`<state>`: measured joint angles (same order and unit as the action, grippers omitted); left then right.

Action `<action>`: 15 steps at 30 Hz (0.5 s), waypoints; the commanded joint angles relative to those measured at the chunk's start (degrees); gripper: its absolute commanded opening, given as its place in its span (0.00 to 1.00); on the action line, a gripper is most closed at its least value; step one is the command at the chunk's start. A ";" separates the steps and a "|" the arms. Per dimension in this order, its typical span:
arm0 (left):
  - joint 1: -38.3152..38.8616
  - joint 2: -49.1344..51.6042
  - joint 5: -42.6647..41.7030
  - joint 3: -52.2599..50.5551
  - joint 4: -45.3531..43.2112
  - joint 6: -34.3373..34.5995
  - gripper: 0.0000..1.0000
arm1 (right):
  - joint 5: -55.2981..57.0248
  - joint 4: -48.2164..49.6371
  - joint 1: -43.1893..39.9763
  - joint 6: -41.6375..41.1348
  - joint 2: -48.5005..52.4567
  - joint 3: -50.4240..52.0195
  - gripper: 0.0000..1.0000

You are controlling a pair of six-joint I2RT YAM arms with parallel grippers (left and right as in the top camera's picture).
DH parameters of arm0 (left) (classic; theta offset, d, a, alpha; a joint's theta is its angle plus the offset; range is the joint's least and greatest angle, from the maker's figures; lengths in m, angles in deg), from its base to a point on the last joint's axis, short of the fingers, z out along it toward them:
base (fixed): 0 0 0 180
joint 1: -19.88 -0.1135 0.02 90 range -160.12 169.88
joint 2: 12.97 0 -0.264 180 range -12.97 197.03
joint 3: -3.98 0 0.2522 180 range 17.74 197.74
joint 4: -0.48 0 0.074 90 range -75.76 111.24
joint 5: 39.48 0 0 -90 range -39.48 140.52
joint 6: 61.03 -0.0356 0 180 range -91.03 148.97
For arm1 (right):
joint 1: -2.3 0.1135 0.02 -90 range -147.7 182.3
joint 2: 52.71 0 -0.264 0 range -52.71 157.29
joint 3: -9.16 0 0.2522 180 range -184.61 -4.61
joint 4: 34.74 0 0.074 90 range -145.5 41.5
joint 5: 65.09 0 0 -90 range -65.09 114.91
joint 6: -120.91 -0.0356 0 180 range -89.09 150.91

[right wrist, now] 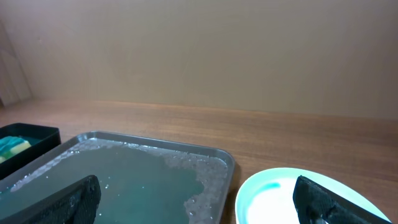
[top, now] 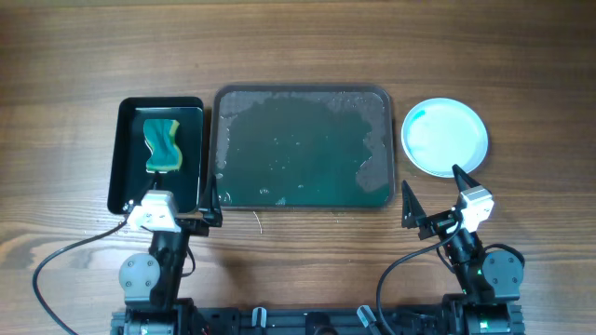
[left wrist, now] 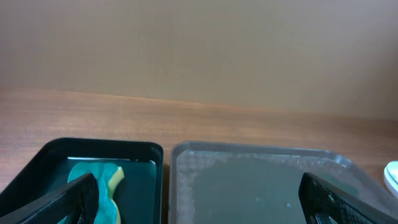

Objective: Clean dirty plates on tray and stack at the side

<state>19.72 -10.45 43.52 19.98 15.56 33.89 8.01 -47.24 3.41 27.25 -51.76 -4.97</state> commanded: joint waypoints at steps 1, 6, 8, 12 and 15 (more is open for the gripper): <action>-0.35 -2.36 -0.52 -1.92 2.54 -1.70 1.00 | 0.11 0.13 0.33 -0.85 -0.31 0.07 1.00; 0.07 -2.36 -0.90 -1.92 2.36 -1.68 1.00 | 0.11 0.13 0.33 -0.87 -0.31 0.07 1.00; 0.04 -2.32 -0.90 -1.92 2.36 -1.68 1.00 | 0.11 0.13 0.33 -0.85 -0.31 0.07 1.00; 0.04 -2.21 -0.87 -1.92 2.36 -1.68 1.00 | 0.11 0.13 0.33 -0.85 -0.31 0.07 1.00; 0.04 -2.21 -0.90 -1.92 2.36 -1.68 1.00 | 0.11 0.13 0.33 -0.85 -0.31 0.04 1.00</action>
<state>19.72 -12.17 43.52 18.51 18.08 33.50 8.03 -47.24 3.41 27.25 -51.76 -4.97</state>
